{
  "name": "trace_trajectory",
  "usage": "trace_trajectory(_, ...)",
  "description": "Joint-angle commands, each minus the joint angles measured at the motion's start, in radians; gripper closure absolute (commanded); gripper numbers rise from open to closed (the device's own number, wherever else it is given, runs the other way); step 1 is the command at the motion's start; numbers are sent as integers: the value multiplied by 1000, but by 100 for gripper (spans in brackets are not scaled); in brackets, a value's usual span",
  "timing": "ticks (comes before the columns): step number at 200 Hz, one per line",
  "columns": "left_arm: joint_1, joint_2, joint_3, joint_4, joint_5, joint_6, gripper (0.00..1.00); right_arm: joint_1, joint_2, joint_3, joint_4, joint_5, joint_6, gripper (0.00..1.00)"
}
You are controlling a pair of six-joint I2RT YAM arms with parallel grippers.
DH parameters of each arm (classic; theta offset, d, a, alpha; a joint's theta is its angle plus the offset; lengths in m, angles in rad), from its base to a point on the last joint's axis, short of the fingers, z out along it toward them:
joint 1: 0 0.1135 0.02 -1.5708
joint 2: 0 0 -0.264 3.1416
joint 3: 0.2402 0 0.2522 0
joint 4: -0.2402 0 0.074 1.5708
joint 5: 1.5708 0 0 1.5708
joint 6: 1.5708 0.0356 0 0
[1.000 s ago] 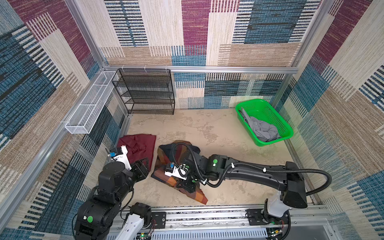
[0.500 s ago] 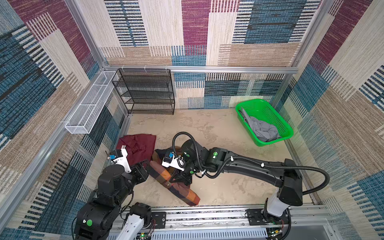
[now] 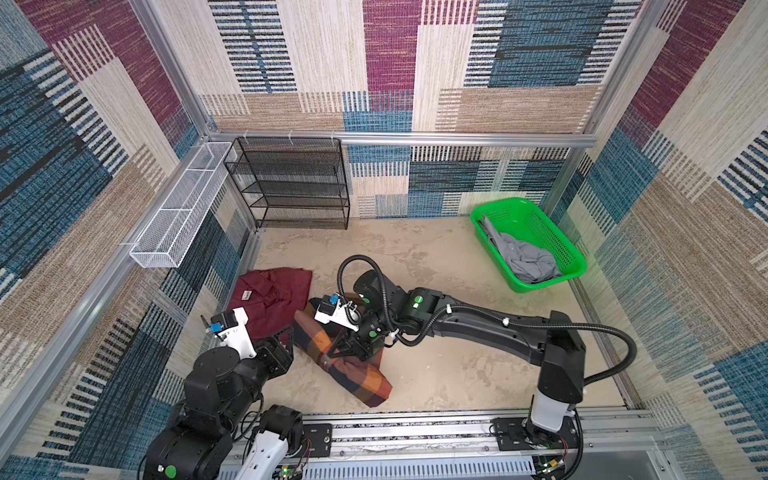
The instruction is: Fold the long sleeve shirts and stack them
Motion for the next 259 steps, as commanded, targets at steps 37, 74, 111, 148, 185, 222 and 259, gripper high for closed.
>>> trace_trajectory(37,0,-37,1,-60,-38,-30,47,-39,235,218,-3,-124,2,100)
trace_trajectory(74,-1,-38,26,-103,-60,-18,47,-115,281,235,33,-174,7,100)
trace_trajectory(111,0,-36,1,-102,-58,-29,47,-184,410,352,-11,-231,-1,100)
trace_trajectory(148,0,-37,-16,-101,-47,-40,47,-248,463,313,34,-279,9,100)
trace_trajectory(185,-1,-30,-25,-103,-50,-44,47,-275,500,289,35,-232,2,100)
trace_trajectory(222,0,-21,-32,-99,-50,-55,48,-287,537,279,61,-199,42,100)
trace_trajectory(259,-1,-24,-43,-97,-41,-65,48,-326,565,242,83,-112,130,100)
